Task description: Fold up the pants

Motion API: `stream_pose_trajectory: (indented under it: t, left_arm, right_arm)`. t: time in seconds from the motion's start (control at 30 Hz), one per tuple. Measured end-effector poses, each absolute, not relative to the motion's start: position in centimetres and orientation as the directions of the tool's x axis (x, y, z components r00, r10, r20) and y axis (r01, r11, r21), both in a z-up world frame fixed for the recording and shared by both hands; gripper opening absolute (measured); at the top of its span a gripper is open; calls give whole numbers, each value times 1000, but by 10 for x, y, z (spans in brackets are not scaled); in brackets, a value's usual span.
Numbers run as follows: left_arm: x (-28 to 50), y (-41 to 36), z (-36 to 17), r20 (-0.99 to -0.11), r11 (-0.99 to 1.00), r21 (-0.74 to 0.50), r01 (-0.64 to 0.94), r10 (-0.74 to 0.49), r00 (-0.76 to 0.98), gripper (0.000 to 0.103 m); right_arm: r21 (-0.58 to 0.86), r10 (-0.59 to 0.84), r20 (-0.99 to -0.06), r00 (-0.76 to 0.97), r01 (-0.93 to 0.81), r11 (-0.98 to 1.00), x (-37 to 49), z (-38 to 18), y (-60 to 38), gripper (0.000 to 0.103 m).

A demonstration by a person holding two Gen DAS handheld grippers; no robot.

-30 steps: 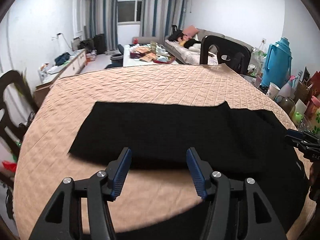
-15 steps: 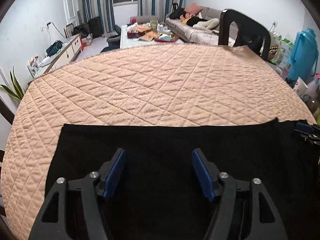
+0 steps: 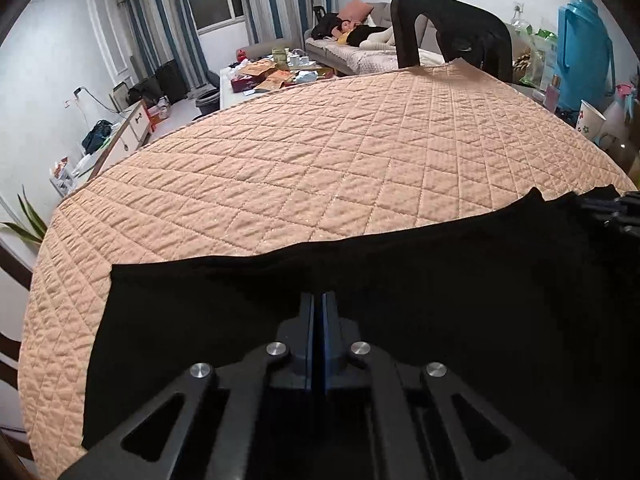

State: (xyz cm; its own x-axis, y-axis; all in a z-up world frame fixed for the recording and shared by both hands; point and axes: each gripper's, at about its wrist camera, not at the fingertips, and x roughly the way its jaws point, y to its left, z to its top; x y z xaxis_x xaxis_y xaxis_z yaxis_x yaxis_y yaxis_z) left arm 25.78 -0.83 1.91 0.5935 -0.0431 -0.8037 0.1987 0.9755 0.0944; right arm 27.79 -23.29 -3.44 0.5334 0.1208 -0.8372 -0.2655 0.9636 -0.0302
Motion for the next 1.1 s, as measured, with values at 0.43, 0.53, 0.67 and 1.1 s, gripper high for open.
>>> stream_pose_trajectory:
  t: [0.43, 0.53, 0.67, 1.1]
  left_arm:
    - [108, 32, 90, -653, 980, -37, 196, -172, 738, 4]
    - [60, 38, 82, -647, 978, -60, 200, -190, 738, 4]
    - [14, 36, 56, -679, 970, -101, 219, -228, 698, 4]
    - [-27, 51, 46, -704, 970, -180, 165, -244, 667, 21]
  right_arm:
    - [65, 283, -634, 720, -315, 947, 118, 56, -253, 6]
    - [119, 315, -610, 727, -310, 943, 64, 51, -262, 6]
    - [205, 335, -642, 690, -267, 942, 25, 23, -273, 6]
    - [399, 428, -700, 572, -184, 898, -17, -28, -302, 44]
